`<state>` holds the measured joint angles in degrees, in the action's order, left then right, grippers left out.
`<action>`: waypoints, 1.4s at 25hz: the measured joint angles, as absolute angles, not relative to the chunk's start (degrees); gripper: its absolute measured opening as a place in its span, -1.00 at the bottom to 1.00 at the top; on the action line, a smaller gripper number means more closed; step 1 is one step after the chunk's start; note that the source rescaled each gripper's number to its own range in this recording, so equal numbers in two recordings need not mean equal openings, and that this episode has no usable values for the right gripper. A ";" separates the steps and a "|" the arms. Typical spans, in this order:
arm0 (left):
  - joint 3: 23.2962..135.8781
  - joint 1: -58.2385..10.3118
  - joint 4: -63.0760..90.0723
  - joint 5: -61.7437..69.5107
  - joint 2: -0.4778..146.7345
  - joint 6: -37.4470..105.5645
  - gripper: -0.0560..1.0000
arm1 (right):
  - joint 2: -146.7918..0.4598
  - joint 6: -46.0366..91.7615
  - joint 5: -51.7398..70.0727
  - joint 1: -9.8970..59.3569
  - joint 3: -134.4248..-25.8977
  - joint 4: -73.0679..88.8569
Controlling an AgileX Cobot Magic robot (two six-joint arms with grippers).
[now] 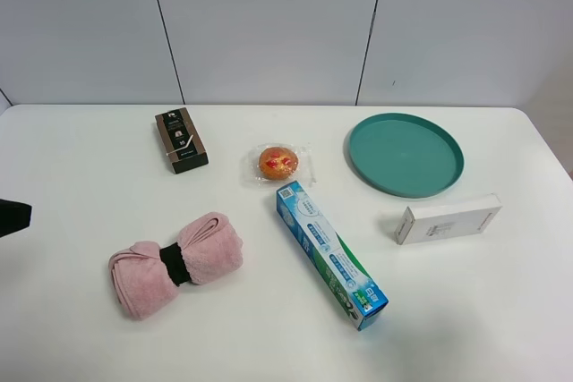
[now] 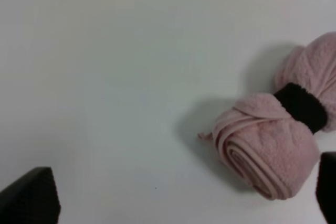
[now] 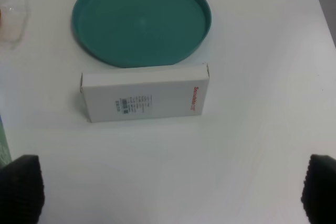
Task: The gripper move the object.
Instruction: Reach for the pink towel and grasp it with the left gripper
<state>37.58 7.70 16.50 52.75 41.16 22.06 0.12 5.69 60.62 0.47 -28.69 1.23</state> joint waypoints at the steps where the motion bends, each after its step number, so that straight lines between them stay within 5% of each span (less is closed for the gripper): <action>1: 37.64 7.70 16.57 52.19 42.92 22.91 1.00 | 0.12 5.69 60.62 0.47 -28.69 1.23; 10: 37.68 6.82 16.81 48.60 51.90 29.67 1.00 | 0.12 5.69 60.67 0.47 -28.69 1.23; 26: 37.68 -21.69 16.87 38.84 61.78 37.80 1.00 | 0.12 5.69 60.72 0.47 -28.69 1.23; 35: 37.68 -29.06 16.93 35.52 71.84 37.80 1.00 | 0.12 5.69 60.72 0.47 -28.69 1.23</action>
